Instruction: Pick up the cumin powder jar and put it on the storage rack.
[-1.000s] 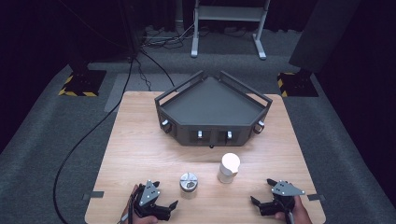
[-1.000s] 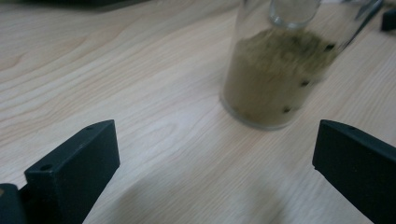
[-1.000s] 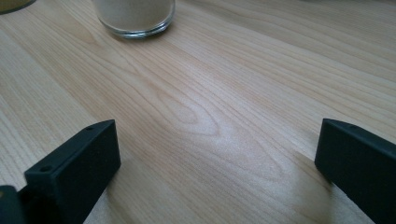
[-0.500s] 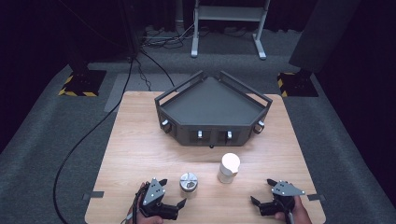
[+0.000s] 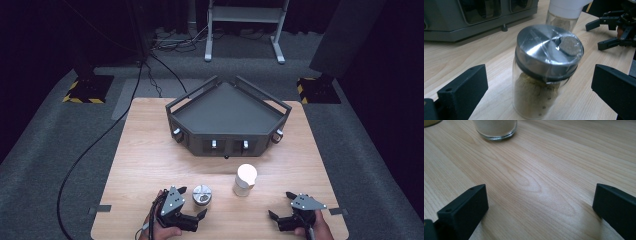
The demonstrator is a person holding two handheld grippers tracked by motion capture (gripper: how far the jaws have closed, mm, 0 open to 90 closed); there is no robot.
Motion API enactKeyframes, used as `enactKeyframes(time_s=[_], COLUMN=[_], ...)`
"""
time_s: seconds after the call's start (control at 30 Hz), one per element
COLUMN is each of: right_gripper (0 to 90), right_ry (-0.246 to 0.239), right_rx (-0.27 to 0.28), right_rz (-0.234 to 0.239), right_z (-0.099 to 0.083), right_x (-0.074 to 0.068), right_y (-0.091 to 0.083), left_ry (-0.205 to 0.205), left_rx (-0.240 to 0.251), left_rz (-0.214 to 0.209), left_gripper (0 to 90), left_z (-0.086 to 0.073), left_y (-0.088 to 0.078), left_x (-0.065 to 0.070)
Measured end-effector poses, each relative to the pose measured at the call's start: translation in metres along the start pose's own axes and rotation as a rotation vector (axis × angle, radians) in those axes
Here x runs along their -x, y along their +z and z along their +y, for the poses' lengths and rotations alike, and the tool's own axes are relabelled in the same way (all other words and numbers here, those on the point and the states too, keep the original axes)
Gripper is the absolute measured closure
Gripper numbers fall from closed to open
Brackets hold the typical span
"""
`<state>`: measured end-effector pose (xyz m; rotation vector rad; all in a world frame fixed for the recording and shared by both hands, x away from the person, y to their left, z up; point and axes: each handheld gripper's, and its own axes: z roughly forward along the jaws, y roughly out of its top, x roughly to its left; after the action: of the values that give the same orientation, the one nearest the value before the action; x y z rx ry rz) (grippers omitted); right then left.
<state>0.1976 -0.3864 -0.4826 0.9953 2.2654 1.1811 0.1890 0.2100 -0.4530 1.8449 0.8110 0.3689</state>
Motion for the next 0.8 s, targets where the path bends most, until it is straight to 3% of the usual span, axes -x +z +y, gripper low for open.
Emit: enactKeyframes(time_s=[0.3, 0.47, 0.8], right_gripper=[0.0, 0.0, 0.0], right_ry=[0.000, 0.000, 0.000], right_rx=[0.000, 0.000, 0.000], right_rz=[0.000, 0.000, 0.000], right_z=[0.000, 0.000, 0.000], right_x=[0.000, 0.000, 0.000], right_y=[0.000, 0.000, 0.000], left_ry=[0.012, -0.004, -0.003], left_rx=[-0.010, -0.007, 0.006], left_rz=[-0.017, -0.026, -0.069], left_gripper=[0.5, 1.7, 20.6], left_z=[0.005, 0.003, 0.000], left_y=[0.012, 0.016, 0.021], left_x=[-0.004, -0.010, -0.019])
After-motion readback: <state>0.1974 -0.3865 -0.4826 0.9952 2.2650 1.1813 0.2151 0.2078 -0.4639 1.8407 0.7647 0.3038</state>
